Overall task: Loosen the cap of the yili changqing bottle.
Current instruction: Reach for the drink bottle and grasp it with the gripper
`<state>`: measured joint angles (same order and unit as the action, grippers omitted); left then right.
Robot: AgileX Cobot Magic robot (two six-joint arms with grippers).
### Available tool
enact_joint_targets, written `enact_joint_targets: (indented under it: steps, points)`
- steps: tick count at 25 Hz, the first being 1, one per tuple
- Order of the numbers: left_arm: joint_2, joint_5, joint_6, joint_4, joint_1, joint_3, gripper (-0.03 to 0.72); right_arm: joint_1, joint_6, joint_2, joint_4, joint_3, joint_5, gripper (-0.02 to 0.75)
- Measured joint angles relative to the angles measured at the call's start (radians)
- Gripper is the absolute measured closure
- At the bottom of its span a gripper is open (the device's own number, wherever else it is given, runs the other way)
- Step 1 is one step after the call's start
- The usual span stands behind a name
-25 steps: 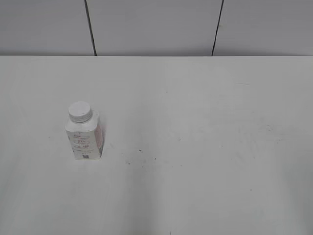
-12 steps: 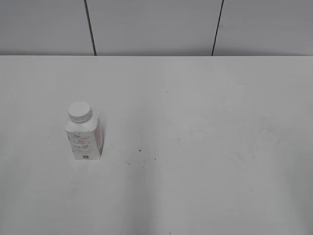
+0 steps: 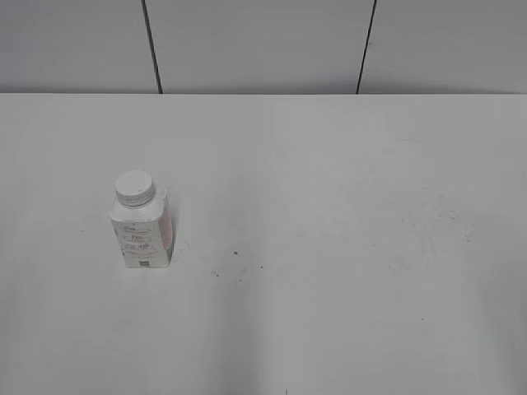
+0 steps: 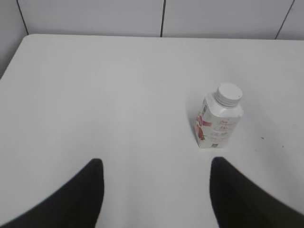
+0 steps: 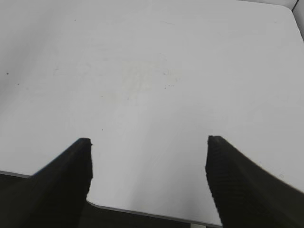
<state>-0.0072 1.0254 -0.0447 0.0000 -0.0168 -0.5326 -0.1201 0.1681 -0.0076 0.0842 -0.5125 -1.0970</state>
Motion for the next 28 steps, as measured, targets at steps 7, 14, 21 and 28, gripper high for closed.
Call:
enact_joint_targets:
  steps: [7,14,21,28]
  points:
    - [0.044,-0.139,0.000,0.035,0.000,-0.004,0.249,0.000,0.000,0.000,0.000,0.000,0.000,0.152]
    - [0.108,-0.378,0.000,0.121,0.000,0.069,0.249,0.000,0.000,0.000,0.000,0.000,0.000,0.152]
    - [0.175,-0.542,0.000,0.047,0.000,0.174,0.249,0.000,0.000,0.000,0.000,0.000,0.000,0.152]
    - [0.320,-0.629,0.000,0.032,-0.029,0.190,0.249,0.000,0.000,0.000,0.000,0.000,0.000,0.152]
